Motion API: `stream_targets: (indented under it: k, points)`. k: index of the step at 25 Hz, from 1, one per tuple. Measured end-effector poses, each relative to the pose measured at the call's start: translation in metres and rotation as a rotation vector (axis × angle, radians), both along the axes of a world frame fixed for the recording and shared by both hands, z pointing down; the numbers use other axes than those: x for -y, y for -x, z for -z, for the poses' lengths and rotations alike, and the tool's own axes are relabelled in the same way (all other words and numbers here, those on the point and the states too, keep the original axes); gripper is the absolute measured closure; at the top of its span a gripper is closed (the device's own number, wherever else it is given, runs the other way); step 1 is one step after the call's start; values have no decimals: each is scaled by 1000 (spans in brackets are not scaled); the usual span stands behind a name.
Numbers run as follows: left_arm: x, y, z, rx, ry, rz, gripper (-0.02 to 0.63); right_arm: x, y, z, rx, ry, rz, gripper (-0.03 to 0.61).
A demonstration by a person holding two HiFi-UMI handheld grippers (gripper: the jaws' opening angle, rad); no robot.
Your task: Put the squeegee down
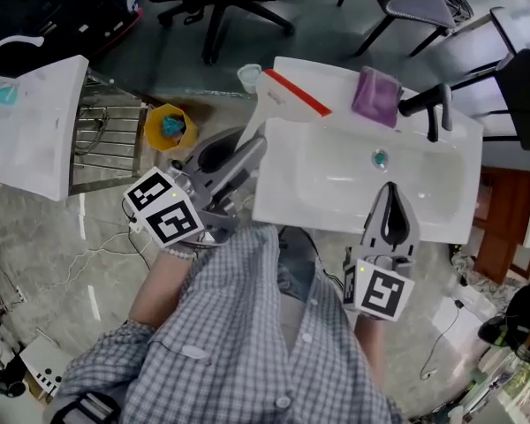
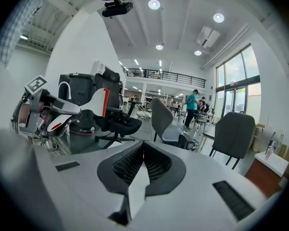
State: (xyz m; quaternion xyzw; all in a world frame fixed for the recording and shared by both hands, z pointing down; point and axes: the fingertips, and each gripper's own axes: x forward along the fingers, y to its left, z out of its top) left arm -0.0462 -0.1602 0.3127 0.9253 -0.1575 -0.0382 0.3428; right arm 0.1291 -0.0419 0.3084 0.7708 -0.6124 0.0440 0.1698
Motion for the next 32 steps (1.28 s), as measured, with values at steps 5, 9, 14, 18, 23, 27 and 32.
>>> stream_targets:
  k: [5,9,14,18,23,27,32]
  points:
    - [-2,-6,-11,37,2,70,511,5,-14,-1,1,14,45,569]
    - [-5,-10,-22,78,-12,145,511,4,-25,-4,-5,18,91,569]
    - [-8,-21,-37,141,-18,210,511,0,-48,-5,-12,21,123,569]
    - [-9,-28,-47,190,-36,258,511,-1,-62,-4,-7,12,144,569]
    - [-12,-35,-58,222,-31,311,511,-7,-75,-6,-10,12,172,569]
    - [-14,-38,-72,252,-15,340,511,-14,-90,-9,-23,18,184,569]
    - [-11,-41,-95,321,14,373,511,-22,-104,-12,-24,28,186,569]
